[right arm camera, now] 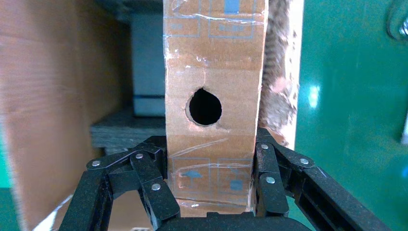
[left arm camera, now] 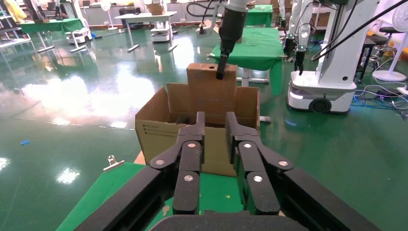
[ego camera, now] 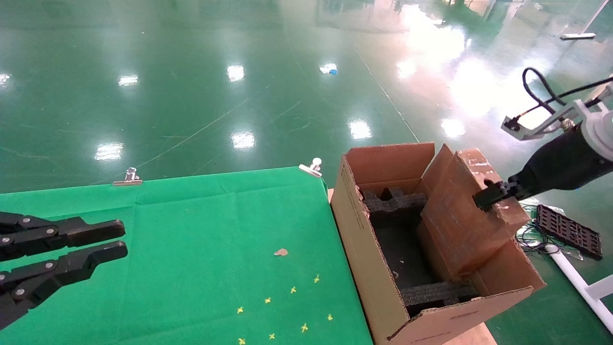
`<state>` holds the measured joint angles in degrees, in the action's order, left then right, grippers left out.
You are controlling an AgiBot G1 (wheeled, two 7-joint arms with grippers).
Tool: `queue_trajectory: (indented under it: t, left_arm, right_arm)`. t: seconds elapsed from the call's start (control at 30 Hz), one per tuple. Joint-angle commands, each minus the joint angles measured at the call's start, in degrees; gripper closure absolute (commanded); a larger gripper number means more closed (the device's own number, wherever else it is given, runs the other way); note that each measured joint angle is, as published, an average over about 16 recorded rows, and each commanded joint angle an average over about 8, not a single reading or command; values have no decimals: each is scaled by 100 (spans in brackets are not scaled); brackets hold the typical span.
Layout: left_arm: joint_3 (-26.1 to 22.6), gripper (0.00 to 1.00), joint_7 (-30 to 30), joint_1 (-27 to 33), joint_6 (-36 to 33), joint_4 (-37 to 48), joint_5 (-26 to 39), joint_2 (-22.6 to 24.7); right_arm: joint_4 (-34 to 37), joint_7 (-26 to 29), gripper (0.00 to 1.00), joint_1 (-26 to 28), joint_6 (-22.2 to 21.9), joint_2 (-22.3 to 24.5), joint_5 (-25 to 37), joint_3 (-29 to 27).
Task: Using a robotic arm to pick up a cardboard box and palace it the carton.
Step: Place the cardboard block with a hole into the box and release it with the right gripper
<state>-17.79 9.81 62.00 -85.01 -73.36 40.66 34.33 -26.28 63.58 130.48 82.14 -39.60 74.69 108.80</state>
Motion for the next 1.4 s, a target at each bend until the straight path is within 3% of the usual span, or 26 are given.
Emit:
queue_trajectory:
  t: [0.03,0.43,0.77,1.23,1.27,1.4]
  left_arm:
    - [0,0,0,0,0,0,0,0]
    - [-3,0,-2,1,1,0,-2,-1]
    - [-6,0,-3,1,2,0,-4,-2]
    - [-9,0,-4,2,4,0,-6,-4]
    - [-9,0,-4,2,4,0,-6,-4]
    - [-10,0,-5,2,4,0,-7,-4]
  right_arm:
    - [188,4,100,-126,-4,-76,7,30]
    - [882,102,100,-805,-344,-541,19,96]
    - [1337,253,100,-1860,-928,-880,-220,7]
    - [1799,-107,100,-2878,-1576,-1085,-744,-310]
    - [1811,-154,97,-2922,-1598,-1076,-794,-343]
    - [1879,-318,47,-3040,-1624,-1052,-940,-439]
